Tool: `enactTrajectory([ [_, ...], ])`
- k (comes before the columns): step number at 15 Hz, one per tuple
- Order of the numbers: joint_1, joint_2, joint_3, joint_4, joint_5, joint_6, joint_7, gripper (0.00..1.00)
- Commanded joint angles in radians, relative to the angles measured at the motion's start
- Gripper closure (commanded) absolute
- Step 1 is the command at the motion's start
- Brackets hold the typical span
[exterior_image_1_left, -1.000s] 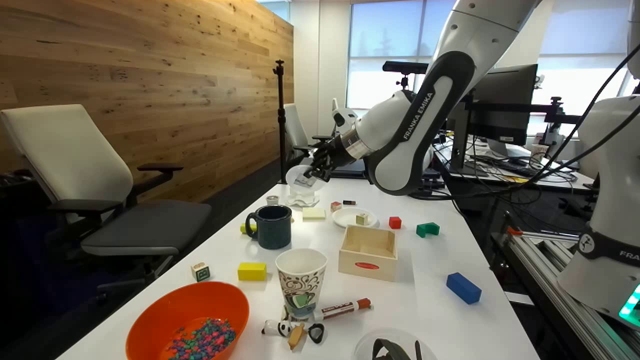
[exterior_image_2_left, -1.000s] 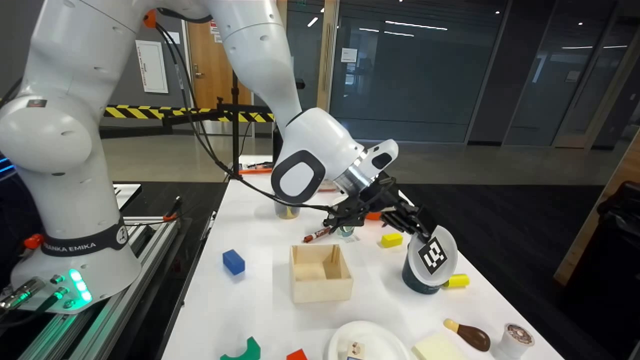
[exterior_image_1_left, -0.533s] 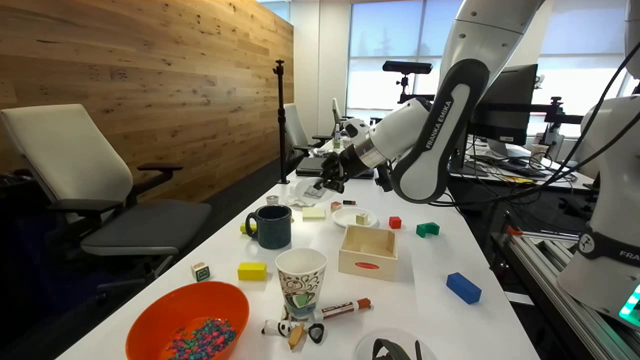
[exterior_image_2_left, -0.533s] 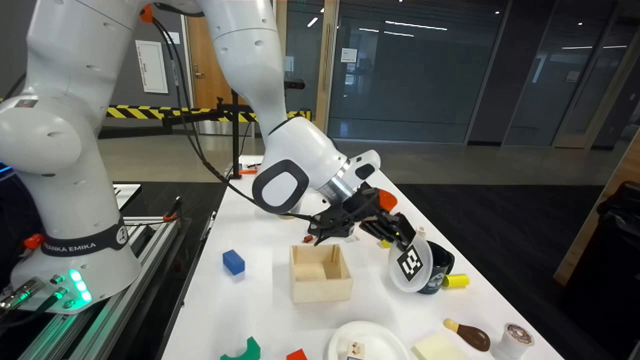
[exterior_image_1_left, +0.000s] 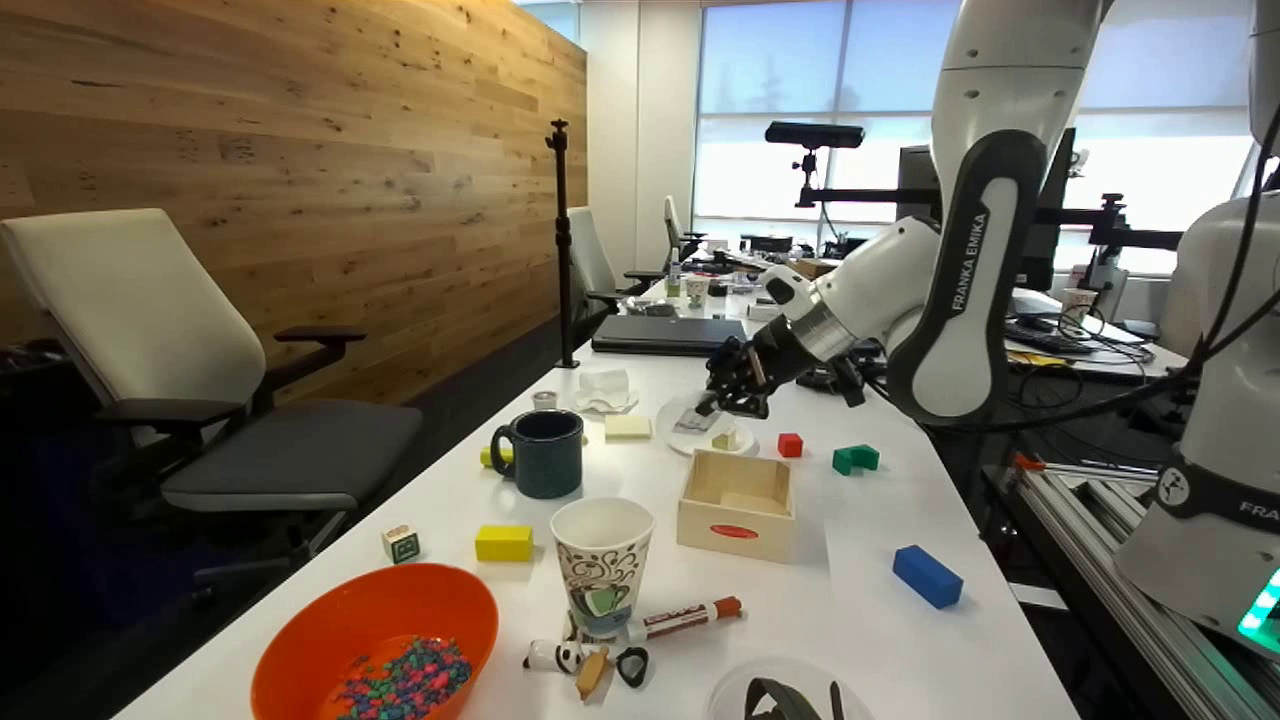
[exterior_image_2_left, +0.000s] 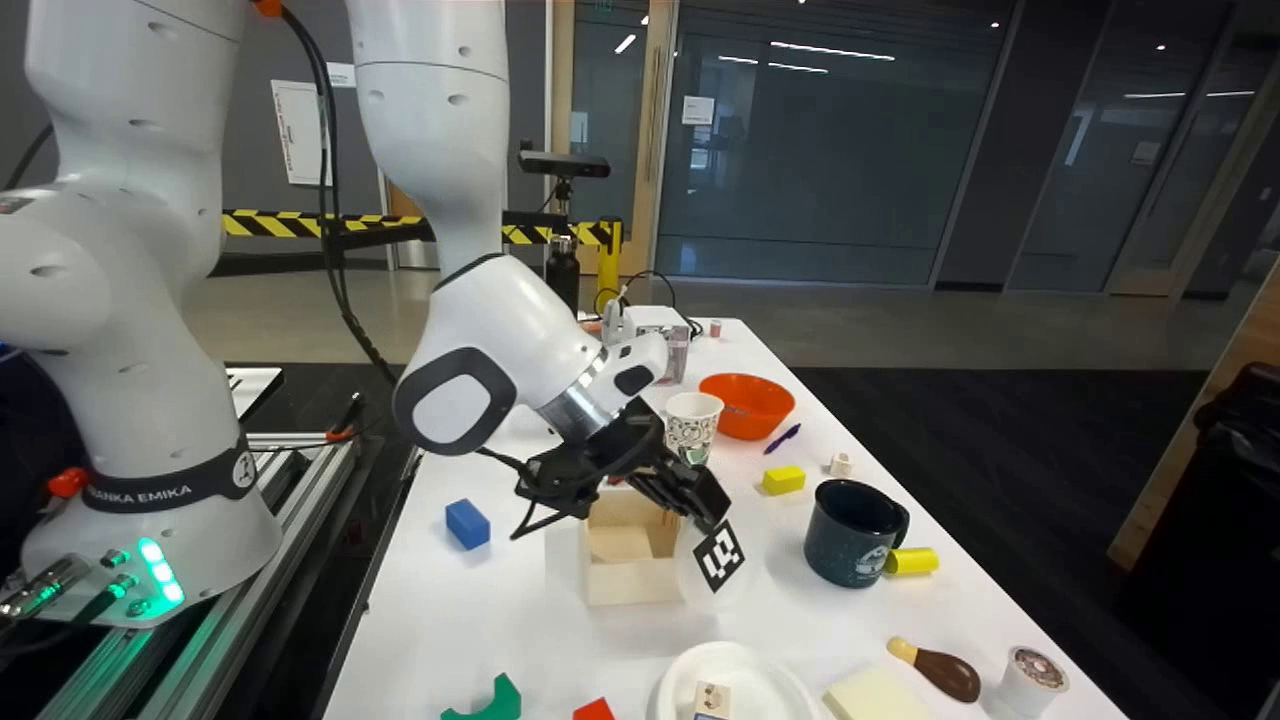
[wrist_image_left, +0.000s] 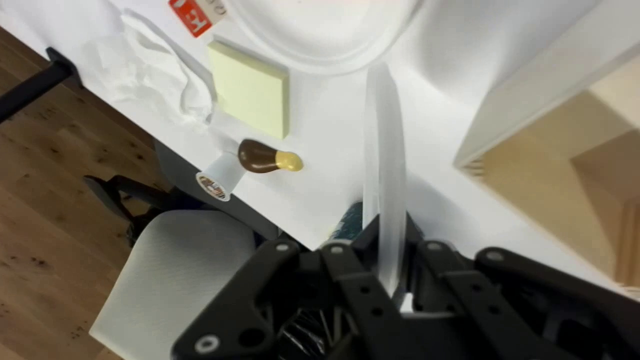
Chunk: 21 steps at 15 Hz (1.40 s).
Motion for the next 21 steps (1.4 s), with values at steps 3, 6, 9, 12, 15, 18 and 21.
enactTrajectory([
  [3,-0.045,-0.026,0.116,-0.016,-0.004,-0.176,0.067,0.98],
  [6,-0.071,-0.072,0.133,-0.002,-0.011,-0.288,0.156,0.98],
  [9,-0.129,-0.151,0.127,-0.025,-0.027,-0.345,0.229,0.98],
  [12,-0.263,-0.203,0.147,0.002,-0.102,-0.459,0.337,0.98],
  [15,-0.377,-0.258,0.211,0.002,-0.177,-0.526,0.435,0.98],
  [18,-0.424,-0.311,0.272,-0.019,-0.214,-0.524,0.498,0.98],
  [21,-0.428,-0.309,0.319,0.007,-0.266,-0.519,0.569,0.98],
])
